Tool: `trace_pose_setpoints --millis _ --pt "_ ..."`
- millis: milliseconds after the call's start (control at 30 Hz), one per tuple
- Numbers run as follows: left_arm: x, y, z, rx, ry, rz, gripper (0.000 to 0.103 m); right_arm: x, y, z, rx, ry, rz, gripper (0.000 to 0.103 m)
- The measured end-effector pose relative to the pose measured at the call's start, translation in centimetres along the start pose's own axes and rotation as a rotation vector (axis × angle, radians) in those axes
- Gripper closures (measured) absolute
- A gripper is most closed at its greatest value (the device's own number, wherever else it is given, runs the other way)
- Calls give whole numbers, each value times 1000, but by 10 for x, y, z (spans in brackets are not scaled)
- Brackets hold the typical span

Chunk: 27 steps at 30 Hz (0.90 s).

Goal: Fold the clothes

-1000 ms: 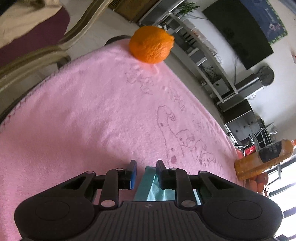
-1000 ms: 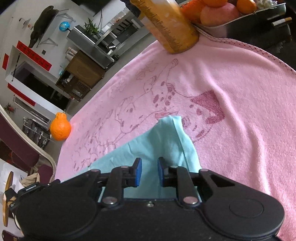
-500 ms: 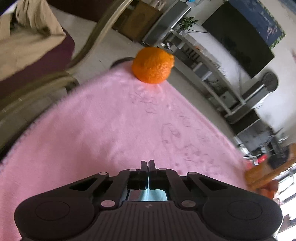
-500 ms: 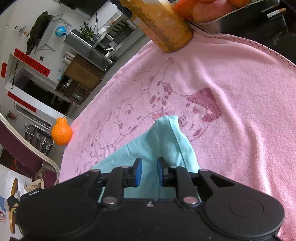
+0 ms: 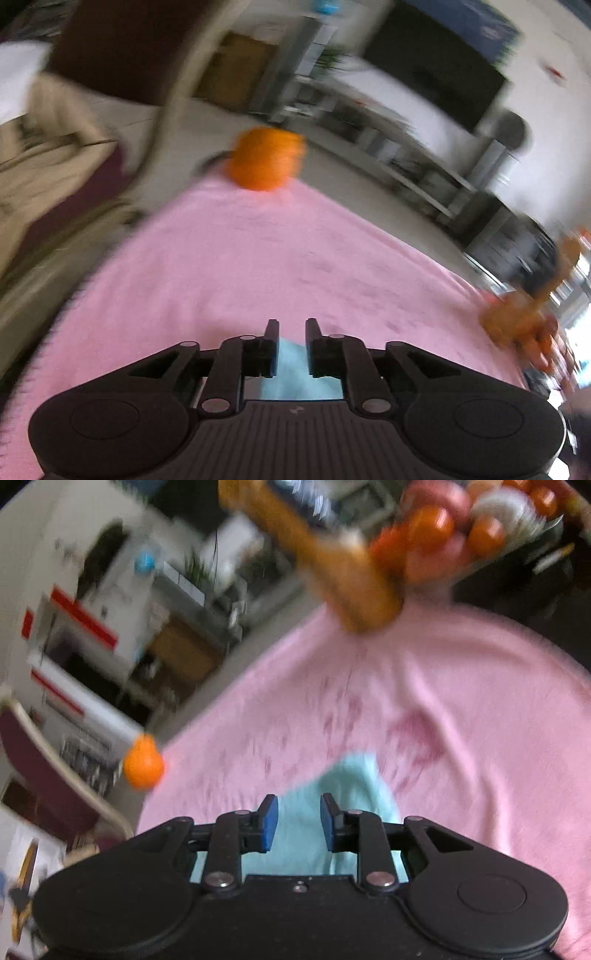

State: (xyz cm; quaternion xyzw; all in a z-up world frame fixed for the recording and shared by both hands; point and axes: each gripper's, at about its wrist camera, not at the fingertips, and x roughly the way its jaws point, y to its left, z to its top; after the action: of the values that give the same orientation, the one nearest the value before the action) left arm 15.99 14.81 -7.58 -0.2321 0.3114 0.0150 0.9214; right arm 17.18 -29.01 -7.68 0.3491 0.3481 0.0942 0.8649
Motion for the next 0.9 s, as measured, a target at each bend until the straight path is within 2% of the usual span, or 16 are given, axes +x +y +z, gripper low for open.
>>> trace_pose_setpoints --millis 33,100,133,200,333,400,433,467,567,667,767,900 --pt "2 -9 -4 30 13 -27 91 -4 -2 1 12 -21 1 79" --pt "17 -25 -15 77 47 -50 91 -1 -14 2 80 -43 4 87" --pt "27 -32 -22 99 57 -41 91 6 -17 0 104 -26 29 91" --pt "44 -40 -31 134 75 -23 93 20 -25 -2 150 8 79 91" --pt "63 -35 -35 168 45 85 95 59 -30 -7 189 127 171 90" --pt "66 -19 -28 119 24 124 92 74 -39 -7 202 153 155 93" --pt "66 -12 -24 94 11 147 92 76 -47 -4 225 136 141 102" --pt "64 -5 -21 69 -5 178 92 74 -56 0 259 104 130 103" --pt "59 9 -17 38 -41 251 92 66 -83 11 353 5 88 103" --pt "49 9 -16 22 -41 265 93 47 -90 17 356 -104 -22 103" --pt "26 2 -15 60 -40 324 96 29 -80 18 308 -135 -104 99" --pt "-25 -11 -10 105 -62 260 95 -11 -56 17 287 -114 -40 94"
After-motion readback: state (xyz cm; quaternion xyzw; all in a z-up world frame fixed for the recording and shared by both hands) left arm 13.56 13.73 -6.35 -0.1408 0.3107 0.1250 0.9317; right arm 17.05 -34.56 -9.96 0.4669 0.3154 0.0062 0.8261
